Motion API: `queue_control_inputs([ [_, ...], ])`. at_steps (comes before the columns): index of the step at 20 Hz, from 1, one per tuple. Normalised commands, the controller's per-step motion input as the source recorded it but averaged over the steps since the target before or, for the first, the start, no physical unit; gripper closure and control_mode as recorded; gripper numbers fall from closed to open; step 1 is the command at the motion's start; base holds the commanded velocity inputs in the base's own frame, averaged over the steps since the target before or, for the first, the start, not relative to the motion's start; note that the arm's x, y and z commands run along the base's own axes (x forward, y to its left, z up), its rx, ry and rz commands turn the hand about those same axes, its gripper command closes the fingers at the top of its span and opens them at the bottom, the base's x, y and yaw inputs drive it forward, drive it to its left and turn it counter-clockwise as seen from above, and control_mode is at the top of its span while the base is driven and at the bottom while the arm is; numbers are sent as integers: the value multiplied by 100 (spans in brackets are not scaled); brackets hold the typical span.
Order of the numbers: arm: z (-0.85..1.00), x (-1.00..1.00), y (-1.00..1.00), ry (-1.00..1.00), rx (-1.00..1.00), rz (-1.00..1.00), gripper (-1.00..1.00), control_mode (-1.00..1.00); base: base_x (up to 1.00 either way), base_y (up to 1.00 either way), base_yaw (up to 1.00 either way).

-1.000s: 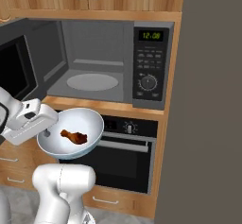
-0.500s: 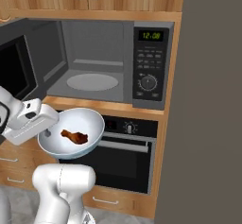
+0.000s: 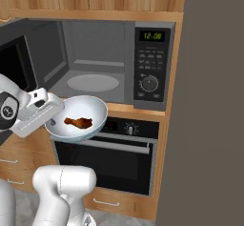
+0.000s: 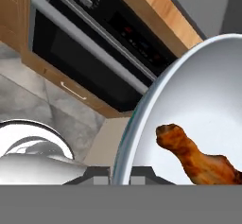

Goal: Remove the apple from the bowl and place it on the small plate. Then place the bowl with only the chicken drumstick in the microwave, close the door, and press the start button to microwave the chicken drumstick.

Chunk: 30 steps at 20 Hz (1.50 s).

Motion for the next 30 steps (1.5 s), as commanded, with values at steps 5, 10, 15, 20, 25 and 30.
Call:
queue_control_inputs([
  [5,0,50,6,1,-3,31,100,-100,0,0,0],
  [10,1,55,30,5,-5,22,100,-100,0,0,0],
  [15,4,54,12,0,-2,19,100,-100,0,0,0],
  [20,1,52,7,0,-2,11,100,-100,0,0,0],
  [25,0,48,12,0,-2,2,100,-100,0,0,0],
  [30,1,45,9,0,0,0,100,-100,0,0,0],
])
